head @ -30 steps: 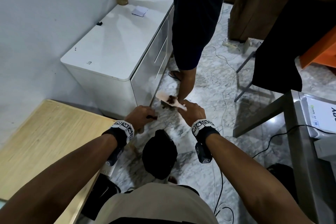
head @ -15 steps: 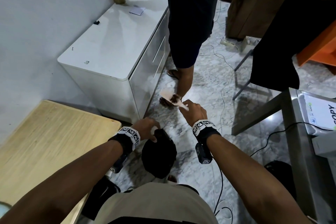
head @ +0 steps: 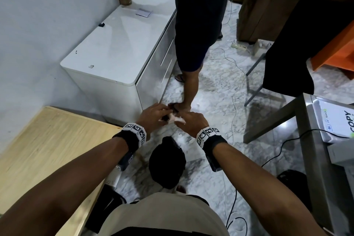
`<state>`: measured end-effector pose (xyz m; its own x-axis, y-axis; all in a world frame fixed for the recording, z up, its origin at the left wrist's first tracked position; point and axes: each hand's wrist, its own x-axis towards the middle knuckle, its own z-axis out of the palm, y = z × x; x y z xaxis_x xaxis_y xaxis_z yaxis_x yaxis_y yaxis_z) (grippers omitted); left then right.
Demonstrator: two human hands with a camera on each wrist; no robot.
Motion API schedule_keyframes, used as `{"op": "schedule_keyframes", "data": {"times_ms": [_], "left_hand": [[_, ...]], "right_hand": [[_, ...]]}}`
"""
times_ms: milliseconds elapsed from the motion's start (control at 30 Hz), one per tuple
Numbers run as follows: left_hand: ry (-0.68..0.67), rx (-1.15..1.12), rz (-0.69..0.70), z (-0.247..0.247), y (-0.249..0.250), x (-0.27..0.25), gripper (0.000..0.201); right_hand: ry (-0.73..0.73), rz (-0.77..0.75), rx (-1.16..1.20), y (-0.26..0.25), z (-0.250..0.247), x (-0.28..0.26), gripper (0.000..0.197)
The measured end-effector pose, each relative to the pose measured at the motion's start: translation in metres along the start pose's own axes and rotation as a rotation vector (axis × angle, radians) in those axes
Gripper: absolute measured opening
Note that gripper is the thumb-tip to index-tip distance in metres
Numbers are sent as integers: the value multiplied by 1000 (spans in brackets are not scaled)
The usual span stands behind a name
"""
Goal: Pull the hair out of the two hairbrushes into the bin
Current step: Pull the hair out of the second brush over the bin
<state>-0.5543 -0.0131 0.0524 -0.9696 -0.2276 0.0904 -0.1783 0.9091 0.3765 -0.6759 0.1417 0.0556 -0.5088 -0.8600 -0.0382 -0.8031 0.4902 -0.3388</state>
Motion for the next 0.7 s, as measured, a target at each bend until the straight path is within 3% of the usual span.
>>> {"op": "schedule_keyframes", "data": {"times_ms": [100,267,433,567,633,700], "left_hand": [[21,-85,46,-2,-6,0,31],[14,-240,97,-1,-15,-3,44],[21,-350,-32,2,-16,-3,18],[156,-511,-253,3,-13,-1,9],[101,-484,-257,5,-14,-1,8],[-47,-409,-214,6,-17,-3,9]], "right_hand": [[38,-60,-15,-5,0,1,25],[-38,-107,-66,-3,-2,1,29],[-77,-101,-46,1,1,-1,29],[-108,12,-9,10,4,-2,32],[-104,108,31,18,6,-1,36],[-74,218,53,27,5,-1,35]]}}
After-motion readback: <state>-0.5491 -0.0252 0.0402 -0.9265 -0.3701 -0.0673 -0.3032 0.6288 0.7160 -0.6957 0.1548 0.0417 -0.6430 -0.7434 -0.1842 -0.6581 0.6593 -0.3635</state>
